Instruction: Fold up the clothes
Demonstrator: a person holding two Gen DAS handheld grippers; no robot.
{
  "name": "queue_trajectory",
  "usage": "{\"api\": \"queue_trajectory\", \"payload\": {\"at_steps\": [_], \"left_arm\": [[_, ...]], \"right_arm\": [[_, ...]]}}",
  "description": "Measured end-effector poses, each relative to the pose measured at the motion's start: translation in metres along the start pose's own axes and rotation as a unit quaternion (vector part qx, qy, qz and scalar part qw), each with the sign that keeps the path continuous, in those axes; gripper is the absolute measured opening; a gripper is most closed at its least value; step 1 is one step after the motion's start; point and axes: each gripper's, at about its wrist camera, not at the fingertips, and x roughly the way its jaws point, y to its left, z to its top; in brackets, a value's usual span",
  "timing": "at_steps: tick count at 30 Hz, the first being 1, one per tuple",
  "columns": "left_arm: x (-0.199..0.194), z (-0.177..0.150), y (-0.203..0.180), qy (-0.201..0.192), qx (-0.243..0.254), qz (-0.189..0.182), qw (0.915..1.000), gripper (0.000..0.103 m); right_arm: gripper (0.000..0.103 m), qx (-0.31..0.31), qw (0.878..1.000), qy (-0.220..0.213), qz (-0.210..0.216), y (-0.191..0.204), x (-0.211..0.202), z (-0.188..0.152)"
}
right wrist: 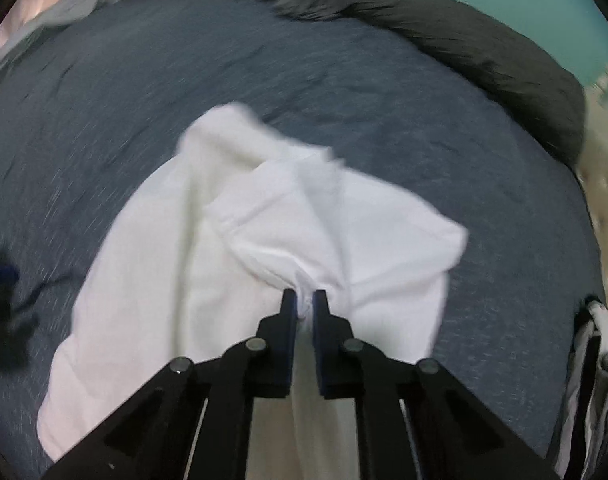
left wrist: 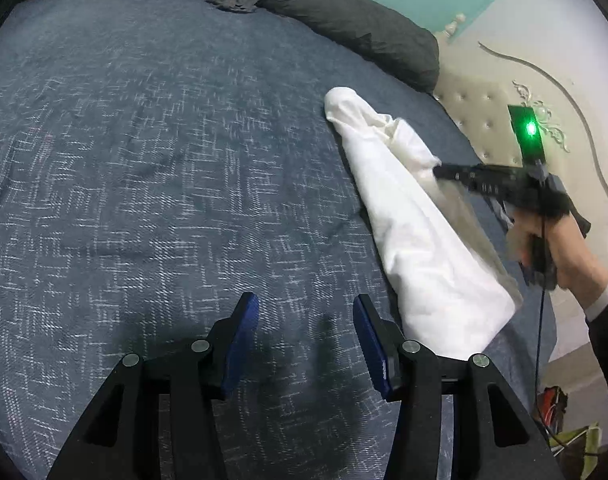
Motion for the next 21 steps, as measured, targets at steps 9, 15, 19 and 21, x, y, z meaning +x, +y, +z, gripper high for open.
{"api": "queue_trajectory", "payload": {"at_steps": [9,15,19,21], "left_arm": [[0.002,-0.002,-0.004,0.004,0.006,-0.004,1.0,0.053],[0.002,-0.006,-0.004,0.006,0.007,-0.005,0.9999,0.053],[0.002,-0.005,-0.004,0.006,0.006,-0.007,0.9999,0.053],[0.003,-0.004,-0.005,0.006,0.007,-0.008,0.9999,0.053]], "right_arm": [[0.009,0.238,0.969,0.008,0.063,-0.111,0.014,-0.028],[0.012,0.23,0.969,-0.022,0.084,-0.112,0.004,-0.021],[0.025,0.167,0.983,-0.019,0.072,-0.09,0.0,-0.007],[0.025,0.147,0.985,-0.023,0.089,-0.08,-0.003,-0.002]]}}
